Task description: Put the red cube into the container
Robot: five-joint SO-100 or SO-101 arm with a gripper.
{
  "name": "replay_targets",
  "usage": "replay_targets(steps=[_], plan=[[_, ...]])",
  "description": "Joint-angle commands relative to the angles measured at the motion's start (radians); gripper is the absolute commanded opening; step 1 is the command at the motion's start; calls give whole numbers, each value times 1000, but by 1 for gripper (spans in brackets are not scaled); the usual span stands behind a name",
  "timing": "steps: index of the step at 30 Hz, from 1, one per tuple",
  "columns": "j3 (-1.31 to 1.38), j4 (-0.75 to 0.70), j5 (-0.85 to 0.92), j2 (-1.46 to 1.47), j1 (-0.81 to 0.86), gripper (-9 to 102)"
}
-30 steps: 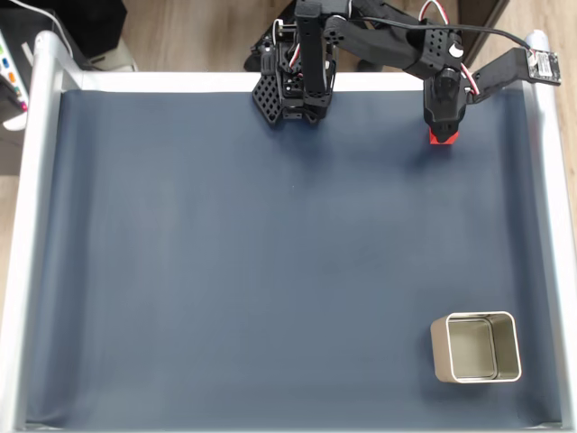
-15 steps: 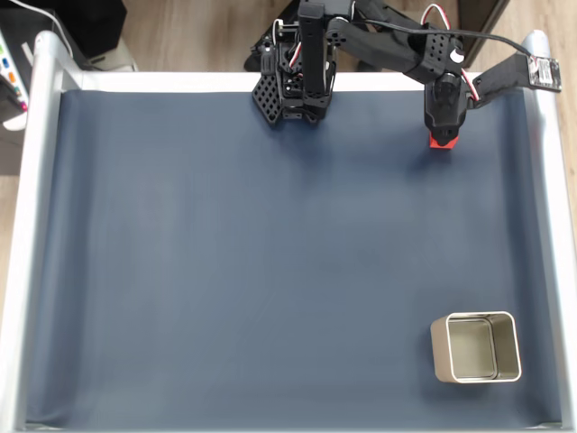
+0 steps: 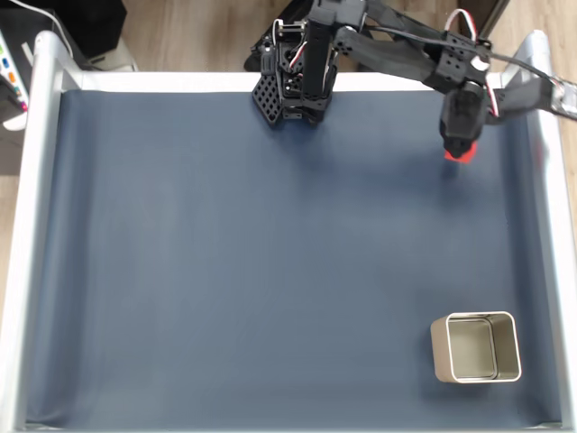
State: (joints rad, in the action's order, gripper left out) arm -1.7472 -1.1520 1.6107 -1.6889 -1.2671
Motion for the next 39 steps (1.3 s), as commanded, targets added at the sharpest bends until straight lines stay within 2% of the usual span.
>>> replay_targets(steps=[1, 10, 18, 28, 39], plan=[[181, -100, -14, 11, 64, 0], [489, -227, 9, 109, 258, 0], [795, -267, 51, 288, 428, 0], [1167, -265, 20, 534, 528, 0], [1339, -184, 52, 673, 624, 0]])
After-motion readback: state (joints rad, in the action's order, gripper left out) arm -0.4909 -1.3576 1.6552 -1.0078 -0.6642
